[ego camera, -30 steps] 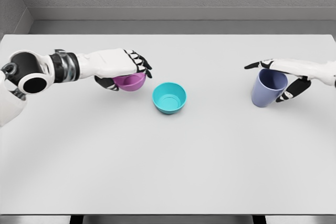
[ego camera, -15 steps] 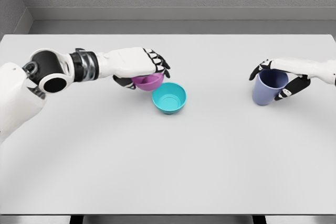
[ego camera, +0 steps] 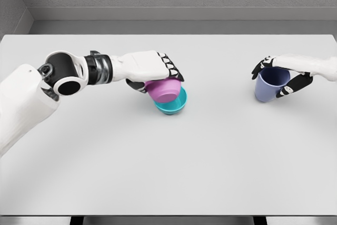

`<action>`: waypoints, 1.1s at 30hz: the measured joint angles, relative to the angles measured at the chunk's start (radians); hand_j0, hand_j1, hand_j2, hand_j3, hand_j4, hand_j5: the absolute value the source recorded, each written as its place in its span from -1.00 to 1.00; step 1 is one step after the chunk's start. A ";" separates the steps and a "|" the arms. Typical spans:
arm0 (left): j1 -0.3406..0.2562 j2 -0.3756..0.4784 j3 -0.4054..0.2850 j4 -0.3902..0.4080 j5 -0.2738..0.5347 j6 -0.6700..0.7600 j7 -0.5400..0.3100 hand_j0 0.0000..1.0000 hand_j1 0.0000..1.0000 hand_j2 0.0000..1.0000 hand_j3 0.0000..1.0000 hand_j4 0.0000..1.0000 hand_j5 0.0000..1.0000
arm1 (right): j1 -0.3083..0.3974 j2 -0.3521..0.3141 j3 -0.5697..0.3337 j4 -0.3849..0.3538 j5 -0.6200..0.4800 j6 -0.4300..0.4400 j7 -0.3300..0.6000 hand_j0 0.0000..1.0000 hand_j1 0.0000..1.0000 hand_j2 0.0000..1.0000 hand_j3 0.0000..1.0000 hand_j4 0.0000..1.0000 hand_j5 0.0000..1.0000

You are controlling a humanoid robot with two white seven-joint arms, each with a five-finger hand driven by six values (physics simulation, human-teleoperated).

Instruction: Stacking bowl and cup with both arms

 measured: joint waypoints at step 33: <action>0.261 0.286 0.242 -0.086 0.207 -0.015 0.197 1.00 1.00 1.00 1.00 1.00 1.00 | -0.052 0.043 -0.011 -0.094 0.001 -0.004 -0.002 0.24 0.24 0.24 0.24 0.24 0.24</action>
